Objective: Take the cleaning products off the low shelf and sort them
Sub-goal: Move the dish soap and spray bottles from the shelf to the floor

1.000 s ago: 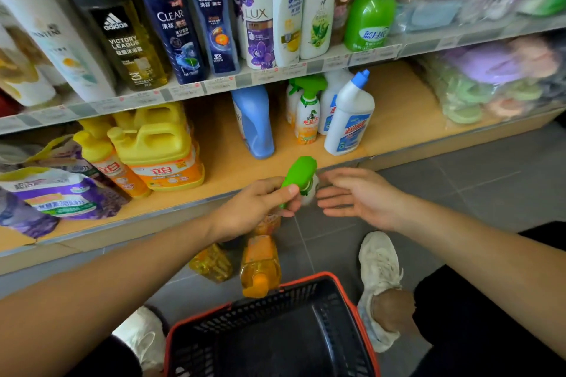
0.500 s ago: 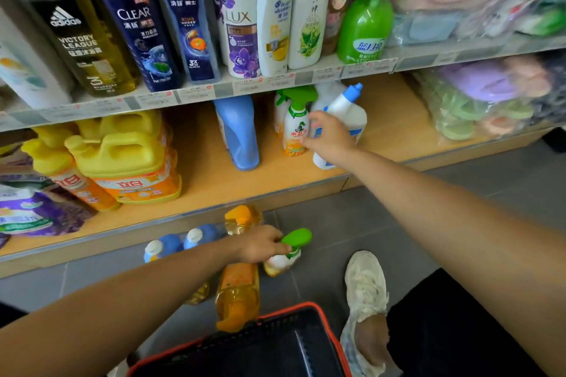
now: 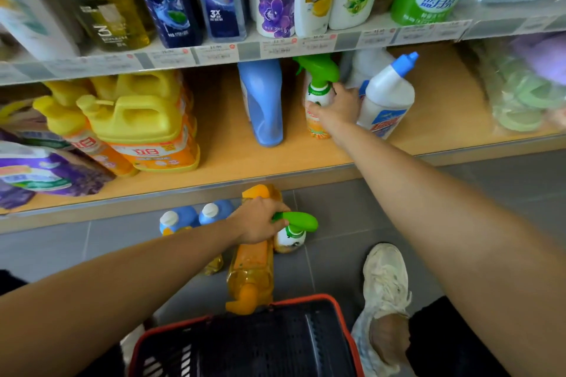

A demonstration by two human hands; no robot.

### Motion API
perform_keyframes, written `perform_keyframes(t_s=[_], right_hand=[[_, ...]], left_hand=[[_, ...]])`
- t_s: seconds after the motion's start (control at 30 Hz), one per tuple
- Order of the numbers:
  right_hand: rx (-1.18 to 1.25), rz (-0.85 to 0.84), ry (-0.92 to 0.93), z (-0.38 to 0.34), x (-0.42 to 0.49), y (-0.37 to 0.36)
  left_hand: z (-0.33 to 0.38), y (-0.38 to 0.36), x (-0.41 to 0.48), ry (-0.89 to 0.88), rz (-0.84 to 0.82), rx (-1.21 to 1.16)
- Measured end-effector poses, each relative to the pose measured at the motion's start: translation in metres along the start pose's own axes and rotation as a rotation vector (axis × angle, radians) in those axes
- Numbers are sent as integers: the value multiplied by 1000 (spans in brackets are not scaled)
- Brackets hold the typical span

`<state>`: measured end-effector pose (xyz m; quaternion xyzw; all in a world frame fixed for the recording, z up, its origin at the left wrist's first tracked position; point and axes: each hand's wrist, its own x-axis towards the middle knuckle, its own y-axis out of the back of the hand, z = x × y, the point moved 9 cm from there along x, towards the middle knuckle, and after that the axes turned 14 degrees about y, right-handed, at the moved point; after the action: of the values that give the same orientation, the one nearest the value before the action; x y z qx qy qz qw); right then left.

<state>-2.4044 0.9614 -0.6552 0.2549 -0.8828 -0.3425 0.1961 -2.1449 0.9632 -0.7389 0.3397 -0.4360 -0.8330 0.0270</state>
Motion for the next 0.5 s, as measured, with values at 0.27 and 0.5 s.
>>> perform_keyframes(t_s=[0.27,0.5], right_hand=[[197,-12,185,-19,-16,-12],[198,-224,245,-26,-46,3]], left_hand=[[-19,9,-11,33,80,139],[-16,93,-36,16,327,-273]])
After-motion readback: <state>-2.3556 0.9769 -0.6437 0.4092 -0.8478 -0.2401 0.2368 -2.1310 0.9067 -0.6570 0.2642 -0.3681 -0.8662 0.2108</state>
